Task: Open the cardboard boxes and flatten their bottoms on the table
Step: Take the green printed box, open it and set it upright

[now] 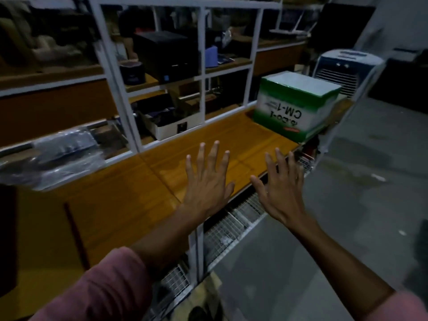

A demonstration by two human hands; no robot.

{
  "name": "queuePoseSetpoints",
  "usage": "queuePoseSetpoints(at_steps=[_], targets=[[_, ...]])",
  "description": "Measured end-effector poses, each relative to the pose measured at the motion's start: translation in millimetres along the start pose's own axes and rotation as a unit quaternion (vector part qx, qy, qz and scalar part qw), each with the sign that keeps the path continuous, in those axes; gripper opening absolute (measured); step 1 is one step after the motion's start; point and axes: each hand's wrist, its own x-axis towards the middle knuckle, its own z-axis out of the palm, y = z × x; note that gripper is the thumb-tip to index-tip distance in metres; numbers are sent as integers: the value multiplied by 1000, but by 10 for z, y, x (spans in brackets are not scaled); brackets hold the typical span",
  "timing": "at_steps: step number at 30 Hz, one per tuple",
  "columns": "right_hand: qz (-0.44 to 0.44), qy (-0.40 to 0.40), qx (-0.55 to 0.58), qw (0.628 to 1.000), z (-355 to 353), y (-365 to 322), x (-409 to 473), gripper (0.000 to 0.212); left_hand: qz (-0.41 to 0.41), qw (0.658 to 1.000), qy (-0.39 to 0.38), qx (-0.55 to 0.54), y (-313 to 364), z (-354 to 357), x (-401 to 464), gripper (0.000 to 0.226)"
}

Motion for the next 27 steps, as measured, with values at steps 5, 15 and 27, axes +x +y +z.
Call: queuePoseSetpoints(at_steps=[5, 15, 27], targets=[[35, -16, -8, 999, 245, 587, 609, 76, 29, 999, -15, -28, 161, 530, 861, 81], [105, -19, -17, 994, 535, 1430, 1929, 78, 96, 992, -51, -61, 480, 1122, 2549, 82], [94, 14, -18, 995, 1270, 2832, 3665, 75, 130, 990, -41, -47, 1072, 2307, 4603, 76]])
